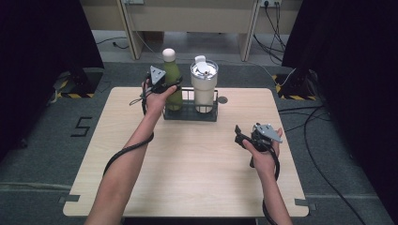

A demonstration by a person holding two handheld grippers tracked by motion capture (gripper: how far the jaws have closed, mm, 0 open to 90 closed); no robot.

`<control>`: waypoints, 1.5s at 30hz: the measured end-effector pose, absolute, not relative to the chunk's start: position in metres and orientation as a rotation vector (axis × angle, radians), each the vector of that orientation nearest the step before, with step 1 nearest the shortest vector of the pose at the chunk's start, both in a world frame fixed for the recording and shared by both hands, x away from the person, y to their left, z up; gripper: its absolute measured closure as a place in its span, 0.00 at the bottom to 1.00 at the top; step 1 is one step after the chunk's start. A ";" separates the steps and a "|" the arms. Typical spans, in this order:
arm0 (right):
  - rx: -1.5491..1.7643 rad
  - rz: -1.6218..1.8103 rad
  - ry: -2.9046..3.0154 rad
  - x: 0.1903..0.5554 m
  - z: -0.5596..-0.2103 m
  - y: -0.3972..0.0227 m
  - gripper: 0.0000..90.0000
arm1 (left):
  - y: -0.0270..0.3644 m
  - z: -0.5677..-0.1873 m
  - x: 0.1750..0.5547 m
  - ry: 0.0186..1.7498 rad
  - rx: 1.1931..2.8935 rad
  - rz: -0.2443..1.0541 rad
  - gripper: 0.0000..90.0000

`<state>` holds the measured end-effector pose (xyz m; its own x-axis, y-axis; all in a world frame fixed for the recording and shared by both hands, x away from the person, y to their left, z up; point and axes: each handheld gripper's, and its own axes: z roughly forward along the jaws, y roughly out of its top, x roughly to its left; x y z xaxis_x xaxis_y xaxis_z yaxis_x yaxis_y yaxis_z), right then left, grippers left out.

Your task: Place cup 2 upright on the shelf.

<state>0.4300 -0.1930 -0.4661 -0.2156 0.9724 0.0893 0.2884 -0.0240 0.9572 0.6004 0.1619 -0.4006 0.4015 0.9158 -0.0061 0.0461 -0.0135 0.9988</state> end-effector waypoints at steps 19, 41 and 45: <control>1.335 1.266 1.579 0.430 -0.466 -0.193 0.17 | 0.160 -0.401 0.592 0.918 1.438 0.916 0.14; 1.330 1.260 1.587 0.429 -0.466 -0.189 0.17 | 0.176 -0.401 0.563 0.918 1.443 0.938 0.10; 1.330 1.259 1.588 0.429 -0.466 -0.188 0.17 | 0.179 -0.401 0.556 0.908 1.453 0.946 0.10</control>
<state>0.4292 -0.1884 -0.4656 -0.2253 0.9719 0.0685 0.2883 -0.0006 0.9575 0.5557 0.1791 -0.4010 0.3815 0.9222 0.0642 0.0265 -0.0803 0.9964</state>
